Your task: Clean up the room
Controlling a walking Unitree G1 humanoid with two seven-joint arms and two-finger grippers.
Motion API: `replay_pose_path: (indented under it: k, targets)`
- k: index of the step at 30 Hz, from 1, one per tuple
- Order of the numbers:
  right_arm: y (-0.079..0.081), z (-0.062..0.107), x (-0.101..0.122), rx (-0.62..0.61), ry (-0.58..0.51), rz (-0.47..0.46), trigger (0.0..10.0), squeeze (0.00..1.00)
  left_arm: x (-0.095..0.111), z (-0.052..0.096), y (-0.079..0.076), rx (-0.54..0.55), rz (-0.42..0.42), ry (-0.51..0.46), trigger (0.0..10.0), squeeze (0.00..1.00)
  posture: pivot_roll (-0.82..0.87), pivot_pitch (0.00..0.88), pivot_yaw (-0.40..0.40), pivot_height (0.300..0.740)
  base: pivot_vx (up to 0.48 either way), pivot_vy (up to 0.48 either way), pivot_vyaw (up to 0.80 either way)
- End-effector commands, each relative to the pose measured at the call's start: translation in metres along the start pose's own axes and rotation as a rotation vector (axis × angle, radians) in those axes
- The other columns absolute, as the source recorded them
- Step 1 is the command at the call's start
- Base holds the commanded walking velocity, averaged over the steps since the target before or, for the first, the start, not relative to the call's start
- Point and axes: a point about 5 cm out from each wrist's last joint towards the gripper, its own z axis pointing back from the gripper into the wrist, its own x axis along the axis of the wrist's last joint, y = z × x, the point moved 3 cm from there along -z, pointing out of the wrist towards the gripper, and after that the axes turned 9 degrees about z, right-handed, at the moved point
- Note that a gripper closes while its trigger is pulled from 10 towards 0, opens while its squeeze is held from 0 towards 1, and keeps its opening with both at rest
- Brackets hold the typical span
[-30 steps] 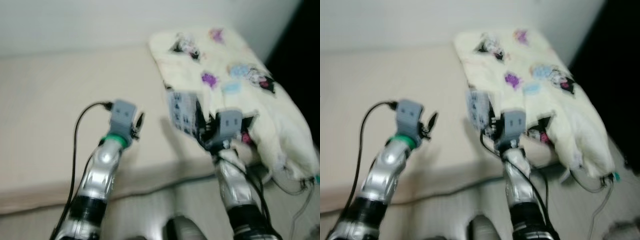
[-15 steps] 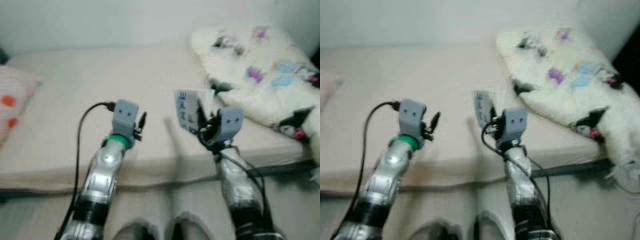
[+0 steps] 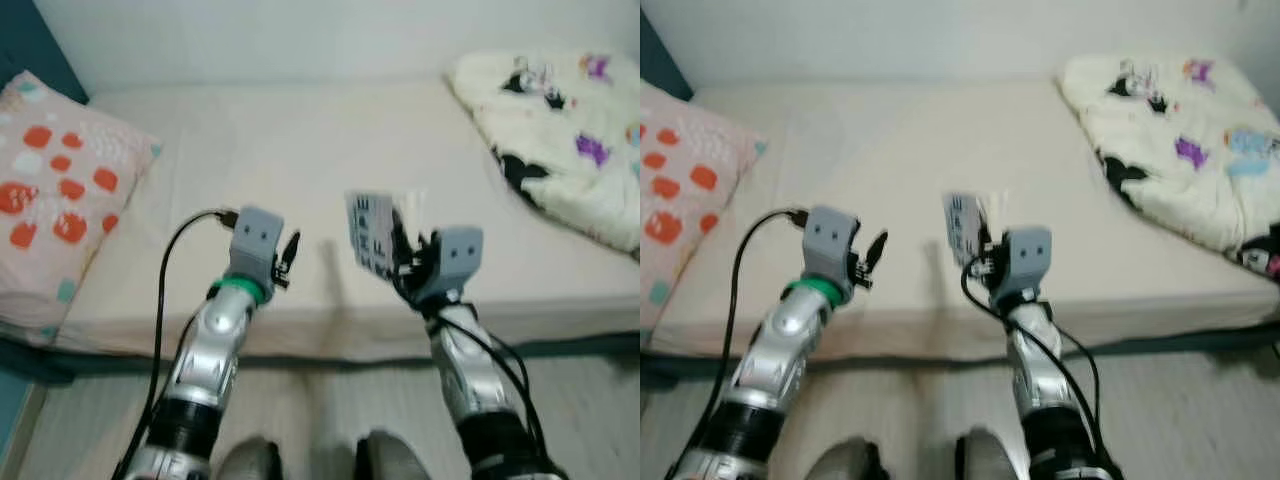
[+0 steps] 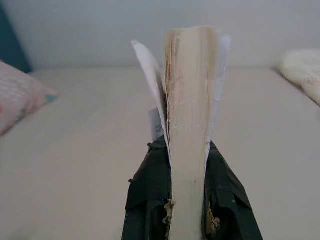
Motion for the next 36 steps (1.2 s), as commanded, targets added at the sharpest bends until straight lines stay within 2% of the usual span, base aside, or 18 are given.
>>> replay_pose_path:
  k: [1,6,15,26,36]
  targets:
    - [0.0042,-0.0020,0.0066,0.009,-0.035,-0.004,10.0,0.00,-0.0034,0.0012,0.0039,0.012,-0.005,0.015,10.0,0.00,-0.03,0.016,0.067,0.699,0.000,0.371,0.00]
    - [0.0044,-0.0023,0.0067,0.008,-0.036,-0.006,10.0,0.00,-0.0030,0.0009,0.0042,0.012,-0.005,0.014,10.0,0.00,-0.02,0.015,0.067,0.699,0.000,0.289,0.00]
    - [0.0063,-0.0032,0.0079,0.021,-0.043,0.001,10.0,0.00,-0.0021,0.0005,0.0031,0.008,-0.008,0.005,10.0,0.00,-0.02,0.013,0.066,0.699,0.000,0.000,0.00]
    - [0.0053,-0.0035,0.0086,0.026,-0.050,0.005,10.0,0.00,-0.0017,0.0000,0.0017,0.004,-0.010,0.003,10.0,0.00,-0.03,0.012,0.067,0.740,0.000,0.000,0.00]
    - [0.0050,-0.0037,0.0086,0.024,-0.050,0.007,10.0,0.00,-0.0031,0.0001,0.0005,0.000,-0.017,0.008,10.0,0.00,-0.03,0.013,0.069,0.740,0.000,0.000,0.00]
